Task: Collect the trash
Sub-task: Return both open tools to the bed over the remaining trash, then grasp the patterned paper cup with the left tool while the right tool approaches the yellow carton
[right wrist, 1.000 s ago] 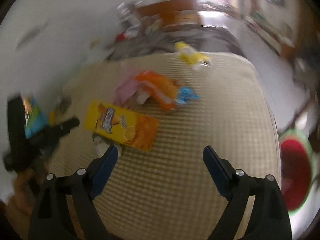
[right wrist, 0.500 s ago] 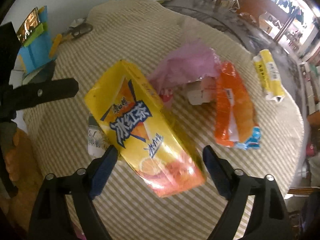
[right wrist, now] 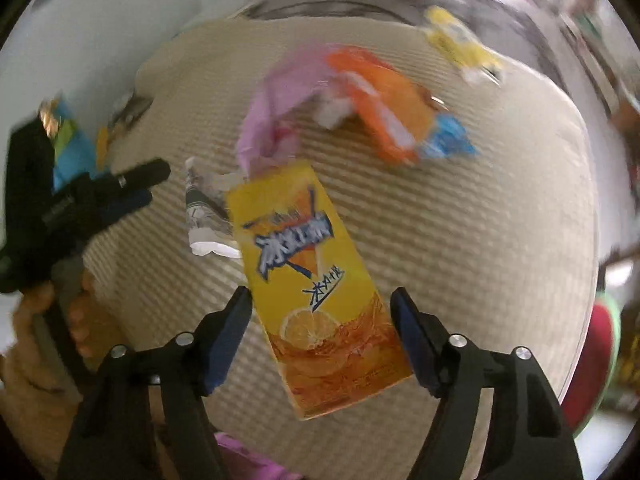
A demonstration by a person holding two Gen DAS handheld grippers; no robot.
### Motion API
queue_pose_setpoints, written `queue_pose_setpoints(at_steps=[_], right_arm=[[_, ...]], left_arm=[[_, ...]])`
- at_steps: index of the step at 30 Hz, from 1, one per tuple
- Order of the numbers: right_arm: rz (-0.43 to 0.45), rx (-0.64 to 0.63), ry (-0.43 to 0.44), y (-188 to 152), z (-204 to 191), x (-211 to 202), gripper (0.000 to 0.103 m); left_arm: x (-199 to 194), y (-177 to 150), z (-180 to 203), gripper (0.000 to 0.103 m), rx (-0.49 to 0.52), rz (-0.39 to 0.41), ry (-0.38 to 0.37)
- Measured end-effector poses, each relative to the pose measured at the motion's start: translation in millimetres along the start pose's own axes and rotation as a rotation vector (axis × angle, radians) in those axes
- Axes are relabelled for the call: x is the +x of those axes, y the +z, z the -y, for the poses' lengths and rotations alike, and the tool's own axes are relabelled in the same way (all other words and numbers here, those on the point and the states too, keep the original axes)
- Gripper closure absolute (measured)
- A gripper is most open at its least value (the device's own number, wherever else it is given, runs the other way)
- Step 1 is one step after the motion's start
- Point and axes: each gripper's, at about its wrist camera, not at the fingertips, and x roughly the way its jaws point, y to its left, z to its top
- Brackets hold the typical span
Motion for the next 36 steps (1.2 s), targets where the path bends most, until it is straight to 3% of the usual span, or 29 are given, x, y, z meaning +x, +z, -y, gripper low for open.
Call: queue_pose_setpoints(at_steps=[8, 13, 17, 28, 30, 33, 36], right_arm=[[-0.012, 0.019, 0.057, -14, -7, 8, 0.037], [0.042, 0.061, 0.096, -21, -4, 17, 0.026], [0.023, 0.123, 0.109, -27, 10, 22, 0.026], [0.037, 0.124, 0.103, -30, 13, 18, 0.025], [0.036, 0.12, 0.097, -30, 11, 20, 0.024], [0.032, 0.112, 0.09, -30, 8, 23, 0.021], [0.032, 0.109, 0.086, -30, 7, 23, 0.021]], left_arm=[[20, -10, 21, 0.016, 0.111, -0.044, 0.045], [34, -14, 29, 0.016, 0.156, -0.064, 0.061], [36, -16, 37, 0.016, 0.195, -0.053, 0.062], [42, -23, 54, 0.016, 0.258, -0.072, 0.005], [42, -22, 53, 0.023, 0.254, -0.069, 0.021], [43, -19, 44, 0.049, 0.22, -0.081, 0.031], [39, -17, 42, 0.058, 0.223, -0.076, 0.042]])
